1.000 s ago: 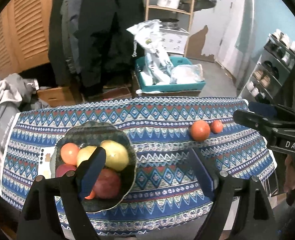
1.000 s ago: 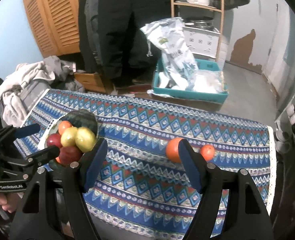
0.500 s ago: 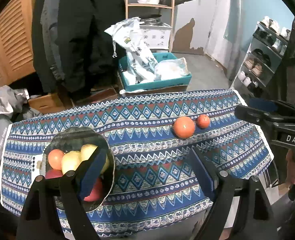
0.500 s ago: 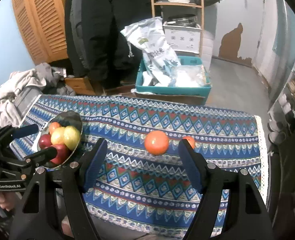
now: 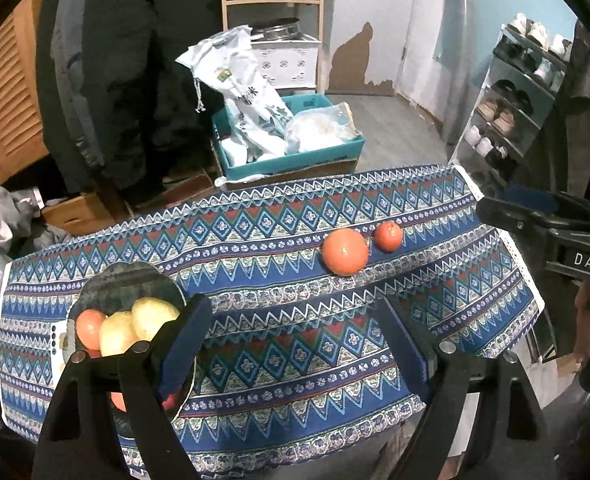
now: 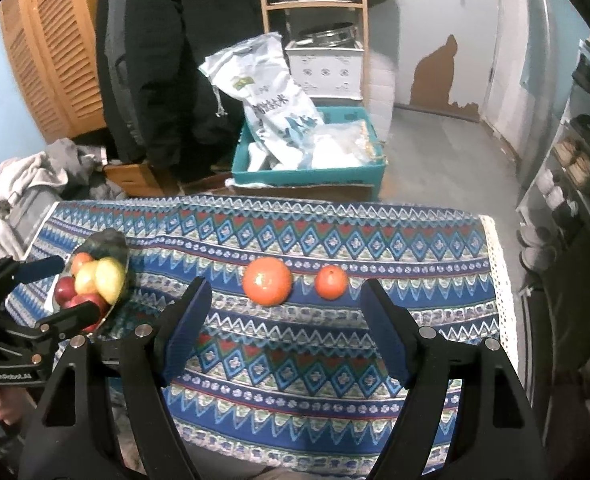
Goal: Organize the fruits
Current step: 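Move both tools from the bowl toward the orange and tangerine on the cloth, then grasp the orange with the left tool while the right tool grasps the tangerine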
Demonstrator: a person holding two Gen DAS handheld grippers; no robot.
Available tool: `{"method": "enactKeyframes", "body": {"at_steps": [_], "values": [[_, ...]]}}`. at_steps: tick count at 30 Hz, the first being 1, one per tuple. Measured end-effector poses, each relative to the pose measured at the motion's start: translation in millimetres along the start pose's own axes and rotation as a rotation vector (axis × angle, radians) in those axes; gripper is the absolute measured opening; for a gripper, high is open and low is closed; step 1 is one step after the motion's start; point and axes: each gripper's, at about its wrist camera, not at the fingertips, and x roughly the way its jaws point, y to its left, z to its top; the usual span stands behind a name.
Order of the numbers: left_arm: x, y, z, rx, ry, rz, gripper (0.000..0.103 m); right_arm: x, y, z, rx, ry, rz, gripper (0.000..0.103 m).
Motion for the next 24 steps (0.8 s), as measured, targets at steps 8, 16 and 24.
{"method": "enactKeyframes", "body": {"at_steps": [8, 16, 24], "values": [[21, -5, 14, 0.019, 0.031, -0.005, 0.086, 16, -14, 4, -0.007, 0.036, -0.01, 0.078], [64, 0, 45, -0.014, 0.111, -0.044, 0.086, 55, -33, 24, -0.02, 0.144, -0.006, 0.078], [108, -12, 69, 0.016, 0.148, -0.064, 0.086, 105, -44, 40, -0.056, 0.237, 0.028, 0.078]]}}
